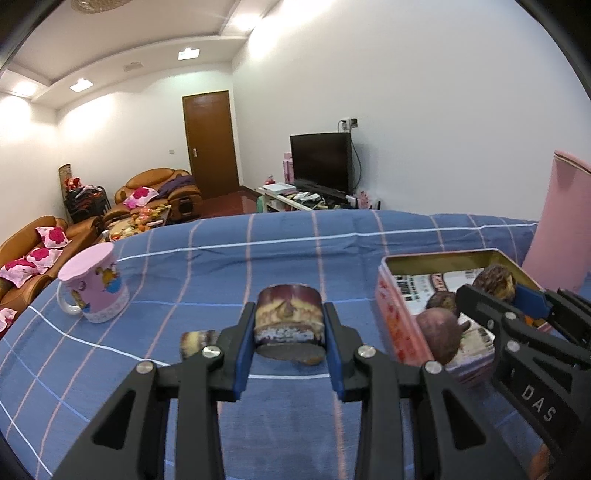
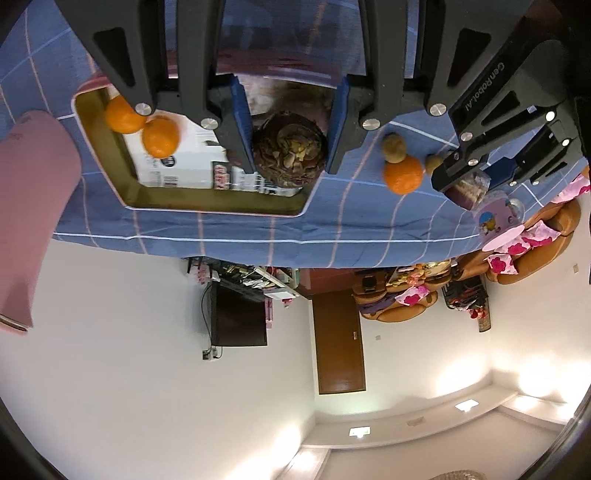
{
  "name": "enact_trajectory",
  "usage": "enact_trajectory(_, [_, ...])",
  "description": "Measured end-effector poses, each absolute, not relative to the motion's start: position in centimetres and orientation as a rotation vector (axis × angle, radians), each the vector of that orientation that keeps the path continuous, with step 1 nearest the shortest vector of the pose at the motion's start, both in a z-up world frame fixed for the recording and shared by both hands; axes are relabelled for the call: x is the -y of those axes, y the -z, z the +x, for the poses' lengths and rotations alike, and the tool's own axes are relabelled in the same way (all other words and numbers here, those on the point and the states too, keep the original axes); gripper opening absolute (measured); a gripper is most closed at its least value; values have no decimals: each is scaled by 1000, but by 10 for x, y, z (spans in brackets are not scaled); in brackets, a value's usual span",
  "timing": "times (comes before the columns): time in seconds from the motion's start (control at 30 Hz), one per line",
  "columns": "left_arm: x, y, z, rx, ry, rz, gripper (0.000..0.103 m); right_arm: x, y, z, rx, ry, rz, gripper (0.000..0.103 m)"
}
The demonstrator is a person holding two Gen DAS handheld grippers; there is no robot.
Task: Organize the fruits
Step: 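Carry the cake roll with the left tool while the right carries the mangosteen over the tin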
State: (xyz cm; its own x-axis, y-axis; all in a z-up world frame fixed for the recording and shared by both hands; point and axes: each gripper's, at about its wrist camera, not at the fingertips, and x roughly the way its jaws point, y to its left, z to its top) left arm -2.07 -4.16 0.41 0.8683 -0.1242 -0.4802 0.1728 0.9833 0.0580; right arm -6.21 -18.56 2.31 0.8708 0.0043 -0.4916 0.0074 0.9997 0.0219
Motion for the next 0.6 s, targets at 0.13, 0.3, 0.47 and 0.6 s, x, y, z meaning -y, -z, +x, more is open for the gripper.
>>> enact_trajectory(0.13, [55,-3,-19,-512,180,84,36,200,-25,-64,-505,17,22,39])
enact_trajectory(0.3, [74,-3,-17,-522,212,83,36,217,-27,-66,-493,45,11,39])
enact_trajectory(0.47, [94,-4,-16,-515,236,97,36,241,-29,-66,-485,85,25,39])
enact_trajectory(0.6, [111,-5,-14,-508,257,103,36,261,-34,-66,-466,127,19,39])
